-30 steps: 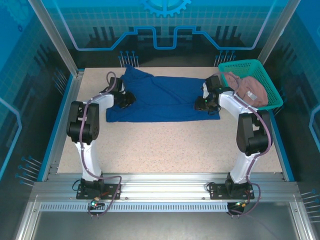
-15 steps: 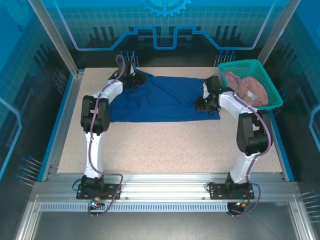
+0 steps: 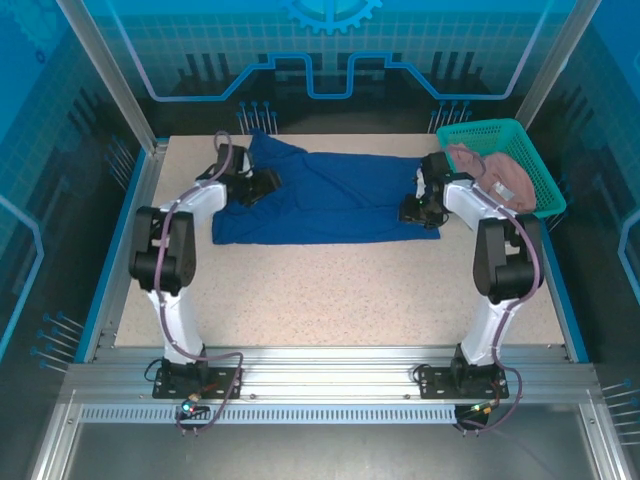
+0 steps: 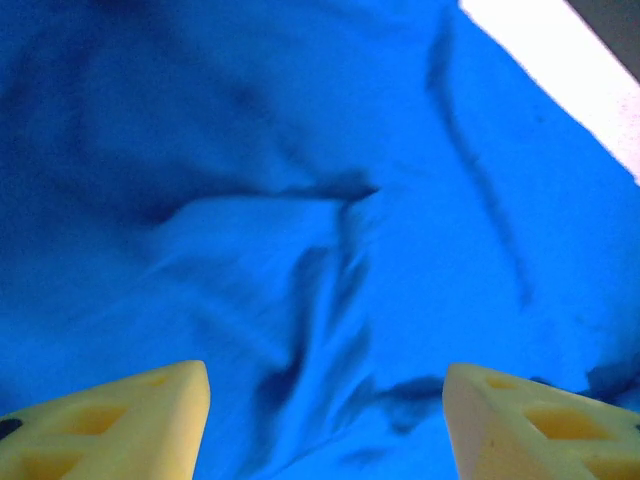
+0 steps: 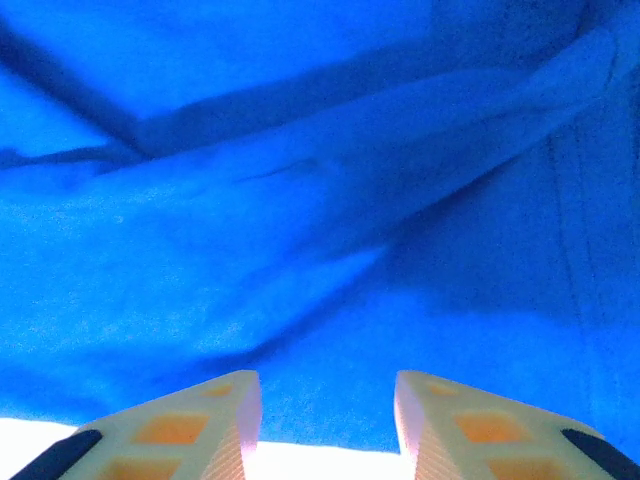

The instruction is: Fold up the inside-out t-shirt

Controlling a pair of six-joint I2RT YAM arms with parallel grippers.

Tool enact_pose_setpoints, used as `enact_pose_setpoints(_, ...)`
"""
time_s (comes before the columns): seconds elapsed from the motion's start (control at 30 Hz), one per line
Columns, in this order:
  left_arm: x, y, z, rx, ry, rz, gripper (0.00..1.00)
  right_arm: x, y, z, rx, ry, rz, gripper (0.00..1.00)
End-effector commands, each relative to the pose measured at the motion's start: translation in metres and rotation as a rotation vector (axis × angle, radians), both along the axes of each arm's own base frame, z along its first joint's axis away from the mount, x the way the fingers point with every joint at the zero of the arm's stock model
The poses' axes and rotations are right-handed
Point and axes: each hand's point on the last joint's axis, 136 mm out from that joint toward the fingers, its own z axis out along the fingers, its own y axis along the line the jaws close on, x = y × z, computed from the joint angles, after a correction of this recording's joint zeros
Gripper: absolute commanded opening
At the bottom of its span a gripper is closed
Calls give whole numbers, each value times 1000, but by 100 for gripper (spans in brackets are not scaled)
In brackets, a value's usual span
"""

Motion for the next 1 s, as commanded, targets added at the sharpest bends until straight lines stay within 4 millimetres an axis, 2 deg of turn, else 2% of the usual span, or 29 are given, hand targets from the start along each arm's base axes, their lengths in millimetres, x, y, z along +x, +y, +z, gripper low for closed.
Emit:
enact_pose_setpoints(0.0,-25,33,-21,53,38,62,65,-19,-19,-23,-101,142,3,39)
enact_pose_setpoints(0.13,-64,50,-53,64,138,91,65,-39,-35,-33,-194,233,25,38)
enact_pose_setpoints(0.3,-123,47,-72,36,203,108,65,-78,-46,-40,-250,314,28,35)
enact_pose_setpoints(0.43,-185,47,-73,36,211,137,65,-122,-46,-32,-262,331,13,34)
enact_pose_setpoints(0.5,-204,46,-60,39,177,151,65,-143,-42,-26,-259,310,5,34)
enact_pose_setpoints(0.53,-206,44,-48,33,144,147,65,-149,-39,-20,-248,284,3,35)
enact_pose_setpoints(0.6,-200,35,-23,26,73,125,65,-146,-35,-5,-230,204,2,37)
enact_pose_setpoints(0.7,-174,20,2,38,-5,82,66,-119,-26,19,-187,51,2,41)
enact_pose_setpoints(0.83,-129,3,-3,-5,12,44,62,-90,5,35,-71,-46,34,41)
enact_pose_setpoints(0.97,-89,-5,-18,-19,29,32,59,-83,17,31,-53,-35,55,41)
